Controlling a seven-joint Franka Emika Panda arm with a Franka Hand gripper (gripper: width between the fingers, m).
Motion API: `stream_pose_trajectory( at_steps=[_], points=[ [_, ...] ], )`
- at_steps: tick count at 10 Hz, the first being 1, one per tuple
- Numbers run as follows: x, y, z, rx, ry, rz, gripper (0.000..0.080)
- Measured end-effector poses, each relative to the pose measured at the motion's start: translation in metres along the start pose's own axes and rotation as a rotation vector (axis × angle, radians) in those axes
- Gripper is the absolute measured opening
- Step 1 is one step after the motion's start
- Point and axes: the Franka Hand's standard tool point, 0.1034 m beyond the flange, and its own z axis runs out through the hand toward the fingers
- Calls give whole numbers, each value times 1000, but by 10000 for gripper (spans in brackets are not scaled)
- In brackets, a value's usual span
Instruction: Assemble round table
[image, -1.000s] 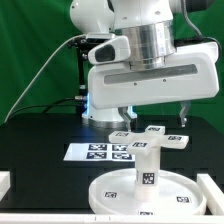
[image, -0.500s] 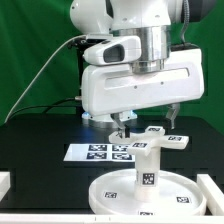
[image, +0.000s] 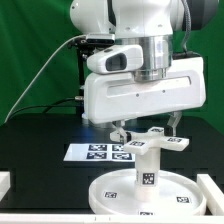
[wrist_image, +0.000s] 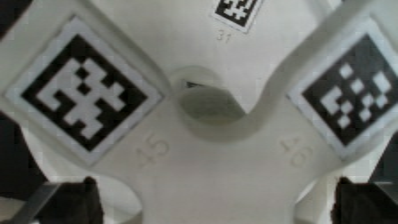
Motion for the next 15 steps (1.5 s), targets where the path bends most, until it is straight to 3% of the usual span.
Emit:
stream_pose_trajectory(
  at_steps=[2, 6, 9, 12, 15],
  points=[
    [0, 1, 0, 0, 1, 15, 435],
    [0, 1, 0, 2, 1, 201, 436],
    [2, 1, 0, 3, 37, 597, 436],
    [2, 3, 1, 40, 88, 1032, 437],
    [2, 3, 1, 51, 85, 1206, 438]
  ],
)
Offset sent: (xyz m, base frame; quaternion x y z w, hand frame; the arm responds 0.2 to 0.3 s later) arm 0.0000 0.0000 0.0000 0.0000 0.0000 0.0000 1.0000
